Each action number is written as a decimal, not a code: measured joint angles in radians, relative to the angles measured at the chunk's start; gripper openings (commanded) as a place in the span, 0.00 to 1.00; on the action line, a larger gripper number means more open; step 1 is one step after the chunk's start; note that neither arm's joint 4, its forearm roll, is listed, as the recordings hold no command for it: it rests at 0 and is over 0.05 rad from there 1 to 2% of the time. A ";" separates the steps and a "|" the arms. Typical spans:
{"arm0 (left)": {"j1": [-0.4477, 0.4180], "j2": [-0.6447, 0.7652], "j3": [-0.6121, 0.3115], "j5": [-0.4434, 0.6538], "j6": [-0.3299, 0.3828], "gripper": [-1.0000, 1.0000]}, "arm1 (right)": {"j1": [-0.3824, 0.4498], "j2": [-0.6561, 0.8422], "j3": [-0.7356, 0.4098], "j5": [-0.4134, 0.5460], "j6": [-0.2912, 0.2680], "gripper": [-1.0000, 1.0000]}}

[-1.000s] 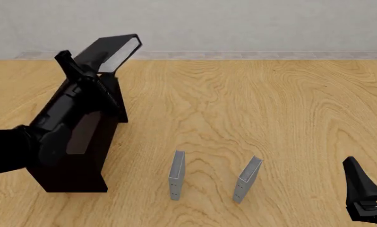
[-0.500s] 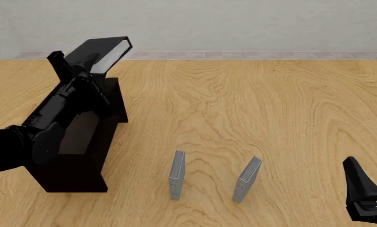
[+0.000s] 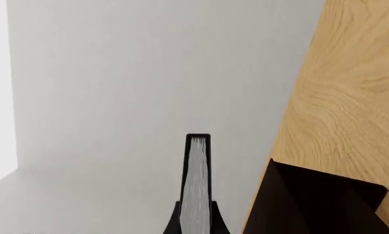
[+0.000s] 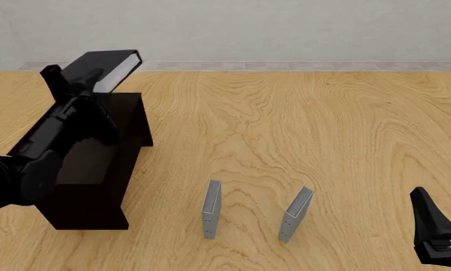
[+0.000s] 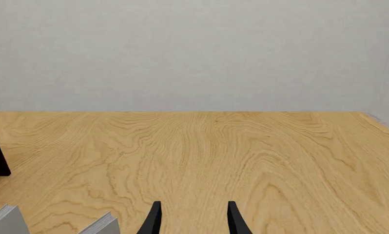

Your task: Pick up the book in the middle and place it on the cabinet shelf.

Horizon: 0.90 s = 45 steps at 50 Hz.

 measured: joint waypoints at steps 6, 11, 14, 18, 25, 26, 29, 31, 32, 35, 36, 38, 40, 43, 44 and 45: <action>0.010 -0.015 0.011 0.016 0.006 0.00 | 0.000 0.000 0.000 0.000 0.000 1.00; 0.016 -0.027 0.023 0.031 0.010 0.00 | 0.000 0.000 0.000 0.000 0.000 1.00; 0.019 -0.034 0.031 0.040 0.012 0.00 | 0.000 0.000 0.000 0.000 0.000 1.00; 0.023 -0.046 0.042 0.051 0.014 0.00 | 0.000 0.000 0.000 0.000 0.000 1.00; 0.032 -0.065 0.063 0.066 0.021 0.00 | 0.000 0.000 0.000 0.000 0.000 1.00; 0.033 -0.068 0.066 0.068 0.022 0.00 | 0.000 0.000 0.000 0.000 0.000 1.00; 0.035 -0.077 0.075 0.074 0.025 0.00 | 0.000 0.000 0.000 0.000 0.000 1.00; 0.037 -0.084 0.081 0.079 0.027 0.00 | 0.000 0.000 0.000 0.000 0.000 1.00; 0.037 -0.087 0.084 0.081 0.027 0.00 | 0.000 0.000 0.000 0.000 0.000 1.00; 0.038 -0.098 0.093 0.088 0.028 0.00 | 0.000 0.000 0.000 0.000 0.000 1.00; 0.038 -0.102 0.096 0.090 0.028 0.00 | 0.000 0.000 0.000 0.000 0.000 1.00; 0.038 -0.110 0.103 0.095 0.027 0.00 | 0.000 0.000 0.000 0.000 0.000 1.00; 0.037 -0.119 0.111 0.099 0.026 0.00 | 0.000 0.000 0.000 0.000 0.000 1.00; 0.037 -0.133 0.124 0.106 0.023 0.00 | 0.000 0.000 0.000 0.000 0.000 1.00; 0.037 -0.136 0.128 0.107 0.023 0.00 | 0.000 0.000 0.000 0.000 0.000 1.00; 0.037 -0.140 0.131 0.109 0.022 0.00 | 0.000 0.000 0.000 0.000 0.000 1.00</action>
